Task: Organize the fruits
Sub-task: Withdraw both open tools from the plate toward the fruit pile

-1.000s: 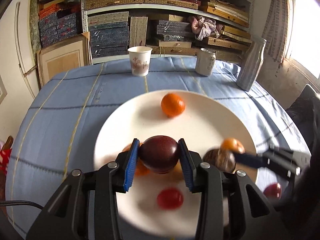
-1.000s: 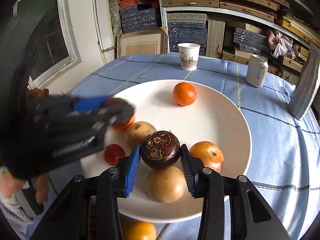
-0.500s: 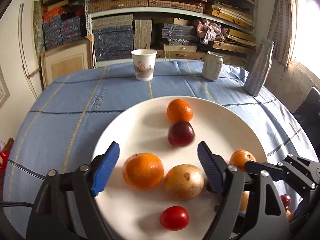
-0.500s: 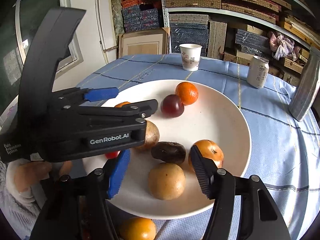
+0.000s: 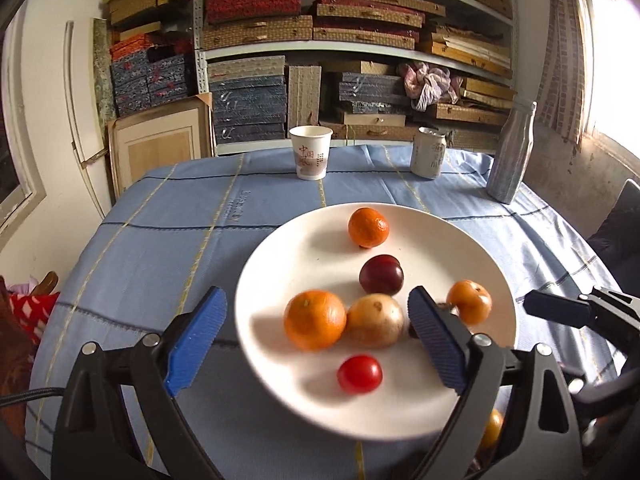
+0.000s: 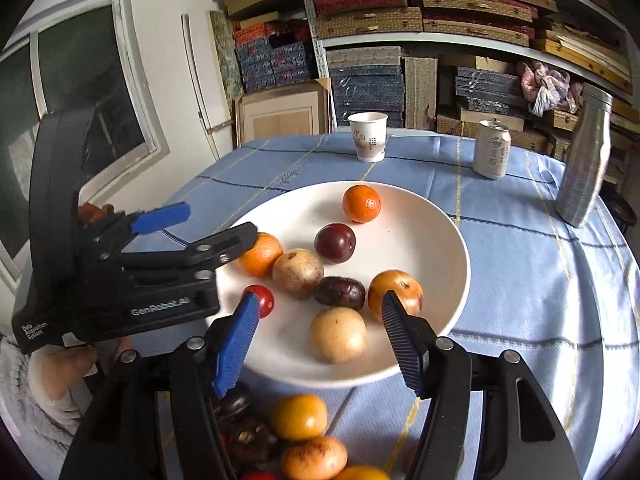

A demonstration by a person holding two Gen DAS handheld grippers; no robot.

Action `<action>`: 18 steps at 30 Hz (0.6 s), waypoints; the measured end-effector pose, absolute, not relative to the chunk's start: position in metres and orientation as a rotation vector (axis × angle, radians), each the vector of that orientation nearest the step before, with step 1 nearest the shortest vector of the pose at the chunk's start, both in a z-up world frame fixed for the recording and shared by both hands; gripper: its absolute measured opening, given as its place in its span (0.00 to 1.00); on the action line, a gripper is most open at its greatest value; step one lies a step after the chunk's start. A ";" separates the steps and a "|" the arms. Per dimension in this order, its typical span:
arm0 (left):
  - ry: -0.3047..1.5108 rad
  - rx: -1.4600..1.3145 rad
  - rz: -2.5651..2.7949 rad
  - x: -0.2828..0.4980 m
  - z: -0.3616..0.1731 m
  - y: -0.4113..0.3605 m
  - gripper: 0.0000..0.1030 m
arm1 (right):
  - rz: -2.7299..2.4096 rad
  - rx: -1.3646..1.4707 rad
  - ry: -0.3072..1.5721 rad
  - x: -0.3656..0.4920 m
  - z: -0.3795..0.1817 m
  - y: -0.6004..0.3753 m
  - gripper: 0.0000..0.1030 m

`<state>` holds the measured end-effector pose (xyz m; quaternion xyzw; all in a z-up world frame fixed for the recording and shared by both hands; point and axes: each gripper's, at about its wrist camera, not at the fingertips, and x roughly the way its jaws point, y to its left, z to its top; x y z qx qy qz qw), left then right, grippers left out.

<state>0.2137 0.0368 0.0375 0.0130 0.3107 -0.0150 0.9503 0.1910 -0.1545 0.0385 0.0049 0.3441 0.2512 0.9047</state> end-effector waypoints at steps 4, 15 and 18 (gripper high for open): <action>0.612 0.019 -0.024 0.191 0.041 0.039 0.88 | 0.511 0.071 0.682 0.172 0.045 -0.174 0.65; 0.610 0.023 0.000 0.133 0.027 0.044 0.94 | 0.445 0.205 0.646 0.128 0.033 -0.231 0.81; 0.634 0.028 0.000 0.120 0.018 0.045 0.95 | 0.428 0.209 0.642 0.117 0.026 -0.240 0.83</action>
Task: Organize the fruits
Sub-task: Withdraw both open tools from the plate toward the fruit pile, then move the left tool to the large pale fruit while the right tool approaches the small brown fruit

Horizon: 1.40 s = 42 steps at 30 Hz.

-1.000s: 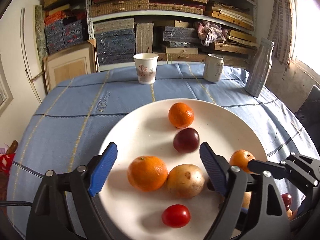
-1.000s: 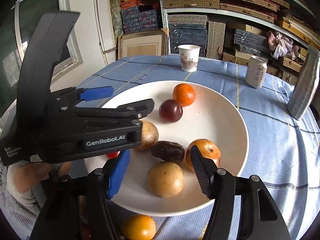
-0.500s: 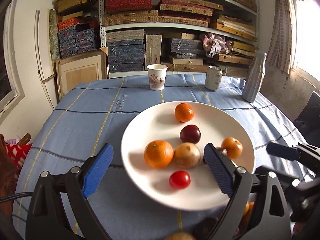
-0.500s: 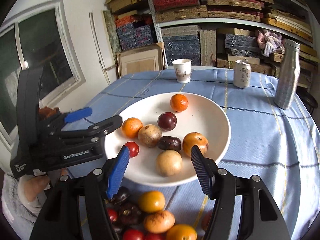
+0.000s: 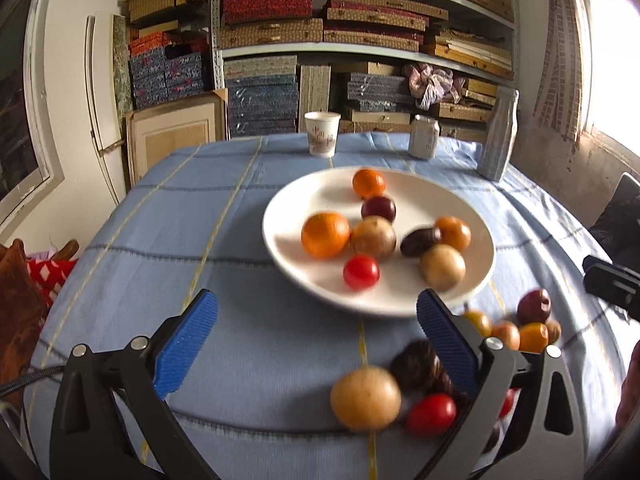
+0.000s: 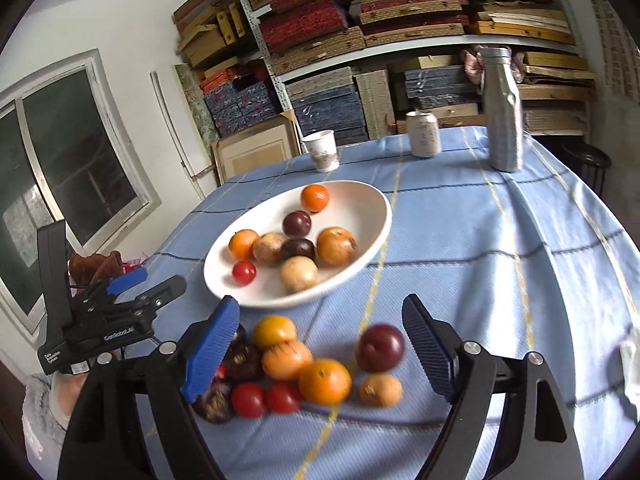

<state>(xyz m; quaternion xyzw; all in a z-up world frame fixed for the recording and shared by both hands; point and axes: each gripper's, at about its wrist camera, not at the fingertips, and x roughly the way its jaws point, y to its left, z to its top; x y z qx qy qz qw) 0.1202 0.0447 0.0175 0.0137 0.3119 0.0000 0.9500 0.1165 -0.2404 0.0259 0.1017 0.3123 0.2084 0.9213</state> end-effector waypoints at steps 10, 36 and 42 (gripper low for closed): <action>0.693 0.038 -0.022 0.096 0.000 0.050 0.96 | 0.378 0.265 0.682 0.094 0.003 -0.275 0.89; 0.898 -0.065 -0.115 0.125 -0.034 0.062 0.96 | 0.336 0.282 0.755 0.102 -0.010 -0.281 0.97; 0.912 -0.064 -0.124 0.131 -0.038 0.058 0.96 | 0.299 0.231 0.723 0.101 -0.004 -0.285 0.97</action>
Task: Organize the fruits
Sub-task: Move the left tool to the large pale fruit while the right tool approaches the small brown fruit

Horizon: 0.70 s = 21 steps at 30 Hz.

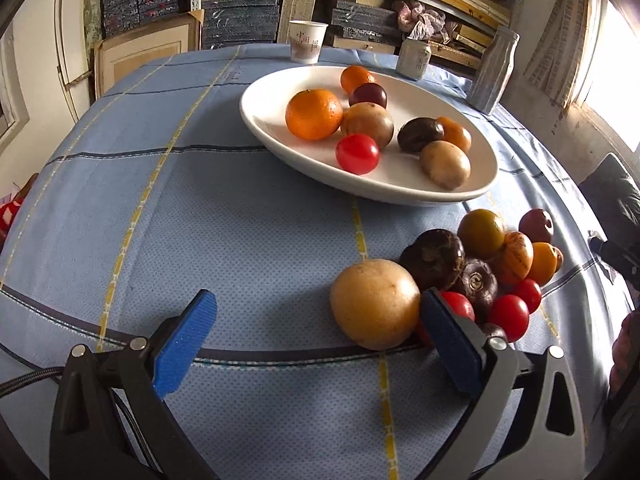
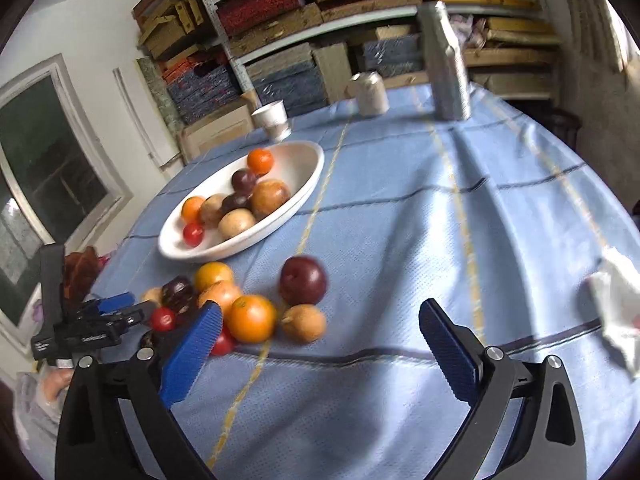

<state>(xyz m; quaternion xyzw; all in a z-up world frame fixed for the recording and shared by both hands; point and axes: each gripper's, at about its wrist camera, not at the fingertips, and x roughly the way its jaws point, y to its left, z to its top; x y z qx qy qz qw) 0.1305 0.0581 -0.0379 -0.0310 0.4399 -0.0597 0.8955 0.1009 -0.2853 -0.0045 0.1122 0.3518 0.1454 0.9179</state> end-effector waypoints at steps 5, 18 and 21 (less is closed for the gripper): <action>0.926 -0.092 -0.135 0.134 -0.041 0.059 0.96 | 0.289 0.134 0.665 0.095 0.006 -0.283 0.81; 0.922 -0.080 -0.119 0.133 -0.041 0.056 0.96 | 0.331 -0.014 0.840 0.114 -0.024 -0.247 0.49; 0.925 -0.079 -0.117 0.133 -0.042 0.056 0.96 | 0.327 -0.036 0.846 0.117 -0.027 -0.240 0.49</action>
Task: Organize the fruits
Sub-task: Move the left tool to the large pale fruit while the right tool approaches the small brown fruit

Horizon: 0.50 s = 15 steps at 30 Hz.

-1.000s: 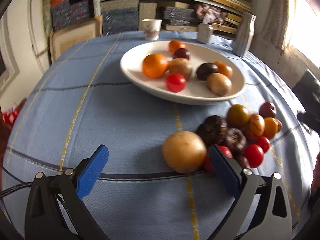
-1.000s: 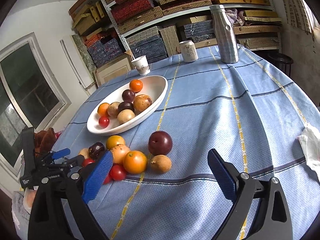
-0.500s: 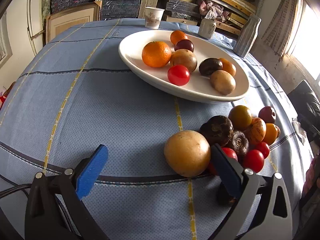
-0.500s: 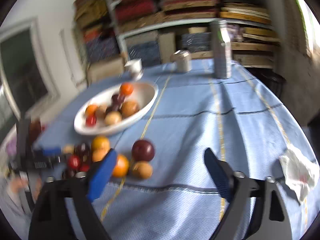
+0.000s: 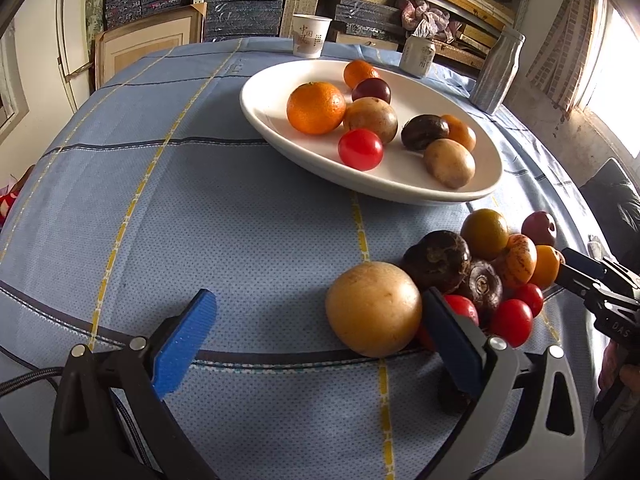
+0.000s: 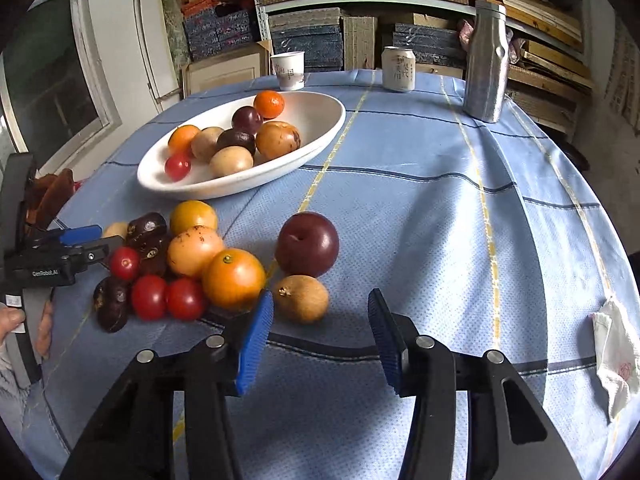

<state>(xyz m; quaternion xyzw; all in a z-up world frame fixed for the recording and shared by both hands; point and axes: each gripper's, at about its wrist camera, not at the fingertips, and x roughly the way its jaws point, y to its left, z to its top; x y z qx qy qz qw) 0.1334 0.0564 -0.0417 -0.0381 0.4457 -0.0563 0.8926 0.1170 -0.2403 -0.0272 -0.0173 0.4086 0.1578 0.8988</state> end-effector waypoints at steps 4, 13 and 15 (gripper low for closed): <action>0.925 -0.078 -0.116 0.133 -0.042 0.057 0.96 | 0.305 -0.073 0.851 0.122 -0.029 -0.231 0.49; 0.930 -0.074 -0.112 0.134 -0.044 0.056 0.96 | 0.297 -0.111 0.897 0.130 -0.036 -0.223 0.57; 0.932 -0.072 -0.110 0.135 -0.044 0.055 0.96 | 0.348 -0.076 0.905 0.131 -0.036 -0.226 0.67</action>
